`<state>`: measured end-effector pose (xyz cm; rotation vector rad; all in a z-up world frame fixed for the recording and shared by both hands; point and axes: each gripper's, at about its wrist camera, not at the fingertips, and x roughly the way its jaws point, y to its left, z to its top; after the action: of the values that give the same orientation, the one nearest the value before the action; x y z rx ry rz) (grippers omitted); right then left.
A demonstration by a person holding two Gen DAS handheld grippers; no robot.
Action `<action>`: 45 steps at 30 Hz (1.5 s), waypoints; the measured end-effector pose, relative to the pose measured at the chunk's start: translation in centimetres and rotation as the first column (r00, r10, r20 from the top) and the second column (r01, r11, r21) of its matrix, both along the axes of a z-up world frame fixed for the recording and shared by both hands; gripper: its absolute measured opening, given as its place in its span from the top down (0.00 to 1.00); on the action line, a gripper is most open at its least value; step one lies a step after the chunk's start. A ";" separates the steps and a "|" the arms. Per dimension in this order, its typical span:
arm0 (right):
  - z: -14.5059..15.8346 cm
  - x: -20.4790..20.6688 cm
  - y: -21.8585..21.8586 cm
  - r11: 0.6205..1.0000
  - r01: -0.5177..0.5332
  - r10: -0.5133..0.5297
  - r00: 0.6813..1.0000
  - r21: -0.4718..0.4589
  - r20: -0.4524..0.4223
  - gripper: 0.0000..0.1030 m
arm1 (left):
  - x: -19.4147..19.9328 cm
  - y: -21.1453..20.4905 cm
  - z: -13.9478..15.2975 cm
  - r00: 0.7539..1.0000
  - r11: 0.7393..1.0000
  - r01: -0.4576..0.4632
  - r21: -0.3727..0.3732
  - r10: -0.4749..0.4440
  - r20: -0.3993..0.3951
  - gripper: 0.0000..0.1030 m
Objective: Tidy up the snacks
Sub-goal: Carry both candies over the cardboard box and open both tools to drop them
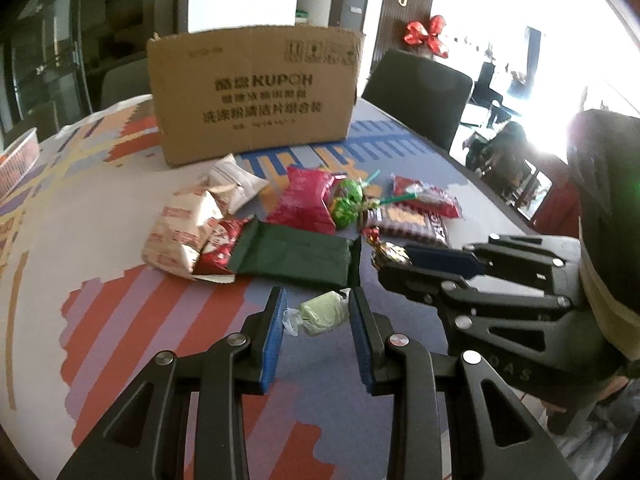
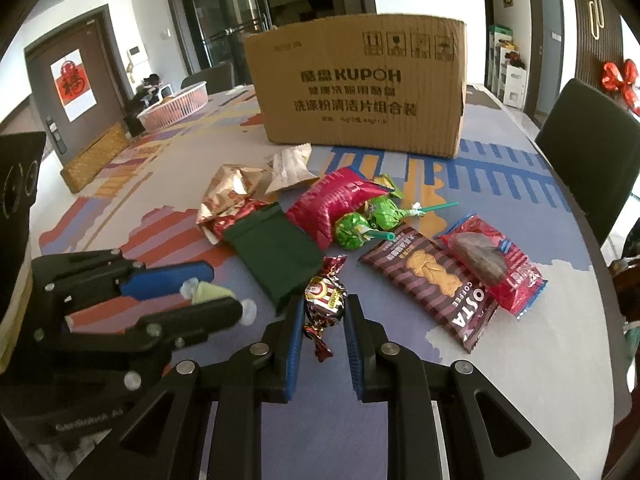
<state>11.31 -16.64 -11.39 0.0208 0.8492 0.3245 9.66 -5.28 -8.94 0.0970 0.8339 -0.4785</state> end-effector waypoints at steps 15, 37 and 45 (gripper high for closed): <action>5.6 -0.5 0.2 1.000 0.012 -0.014 0.987 0.013 0.158 0.79 | 1.1 0.5 6.4 0.983 0.998 -0.052 -0.032 0.056 0.174 0.69; 15.0 13.1 -0.6 0.999 0.054 -0.053 0.957 0.004 0.284 0.79 | 14.5 0.3 15.4 0.950 0.994 -0.106 0.027 0.093 0.298 0.69; 16.1 17.7 -0.5 0.999 0.043 -0.038 0.970 -0.013 0.240 0.79 | 19.5 -0.2 15.8 0.966 0.992 -0.111 0.054 0.095 0.241 0.69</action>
<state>28.98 -17.18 4.75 -0.0177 0.6113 0.2744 29.12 -5.48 6.89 0.1691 0.6156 -0.3331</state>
